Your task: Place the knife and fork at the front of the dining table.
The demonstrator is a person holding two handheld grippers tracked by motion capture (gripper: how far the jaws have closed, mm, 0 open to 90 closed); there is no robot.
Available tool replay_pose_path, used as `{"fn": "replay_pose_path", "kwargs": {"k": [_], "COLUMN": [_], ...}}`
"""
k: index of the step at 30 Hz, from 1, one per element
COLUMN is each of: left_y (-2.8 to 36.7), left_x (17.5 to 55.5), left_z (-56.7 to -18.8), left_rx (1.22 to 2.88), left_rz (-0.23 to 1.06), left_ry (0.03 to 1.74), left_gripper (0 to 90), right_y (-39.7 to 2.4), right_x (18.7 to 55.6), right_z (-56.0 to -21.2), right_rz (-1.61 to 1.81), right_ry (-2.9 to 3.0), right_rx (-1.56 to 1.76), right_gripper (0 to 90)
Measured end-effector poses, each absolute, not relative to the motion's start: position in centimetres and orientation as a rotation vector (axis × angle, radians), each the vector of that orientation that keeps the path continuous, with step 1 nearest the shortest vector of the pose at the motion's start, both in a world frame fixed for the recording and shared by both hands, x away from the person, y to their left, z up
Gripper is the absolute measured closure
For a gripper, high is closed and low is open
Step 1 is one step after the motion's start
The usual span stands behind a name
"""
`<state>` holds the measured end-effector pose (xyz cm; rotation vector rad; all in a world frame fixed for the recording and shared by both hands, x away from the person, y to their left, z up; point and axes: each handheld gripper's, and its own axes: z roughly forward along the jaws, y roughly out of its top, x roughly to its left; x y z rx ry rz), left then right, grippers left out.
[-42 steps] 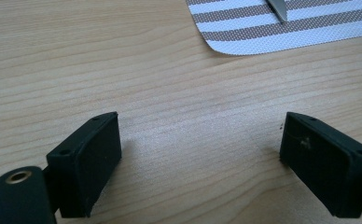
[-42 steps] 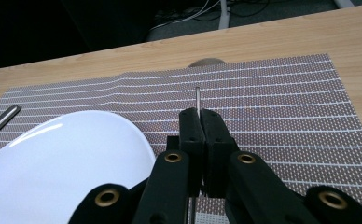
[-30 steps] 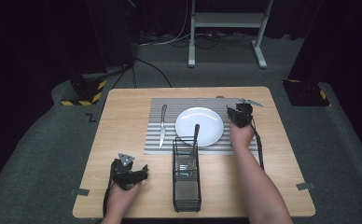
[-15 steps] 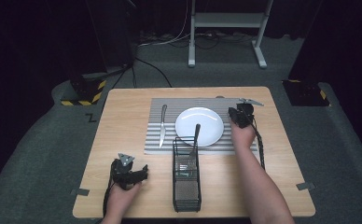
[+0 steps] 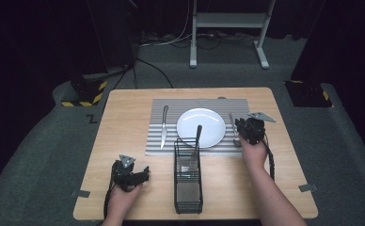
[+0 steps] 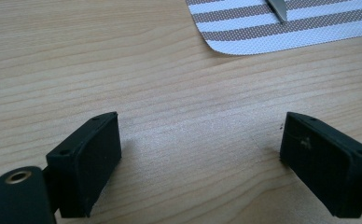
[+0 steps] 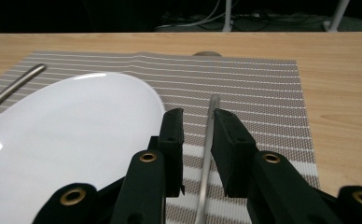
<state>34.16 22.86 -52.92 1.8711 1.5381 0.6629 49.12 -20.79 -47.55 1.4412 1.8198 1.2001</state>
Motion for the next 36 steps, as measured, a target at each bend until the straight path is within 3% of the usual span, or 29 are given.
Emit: {"fn": "replay_pose_path", "kwargs": {"k": [14,21,36], "left_y": [22.9,22.8,22.8], "left_x": [34.1,34.1,34.1], "left_z": [-52.9,-52.9,-52.9], "left_rx": [1.871,1.870,1.871], "left_rz": [0.664,0.663,0.663], "left_ry": [1.538,1.539,1.539], "left_gripper": [12.6,12.6,12.6], "right_y": [-18.9,-15.8,-10.1], "right_x": [40.8,38.0,38.4], "right_z": [-44.1,-41.7,-41.1], "right_rz": [1.385,1.473,1.587], "right_ry": [1.777,1.795,1.875], "right_rx": [1.210,1.054,0.970], "right_gripper": [66.5,58.1,59.4]}}
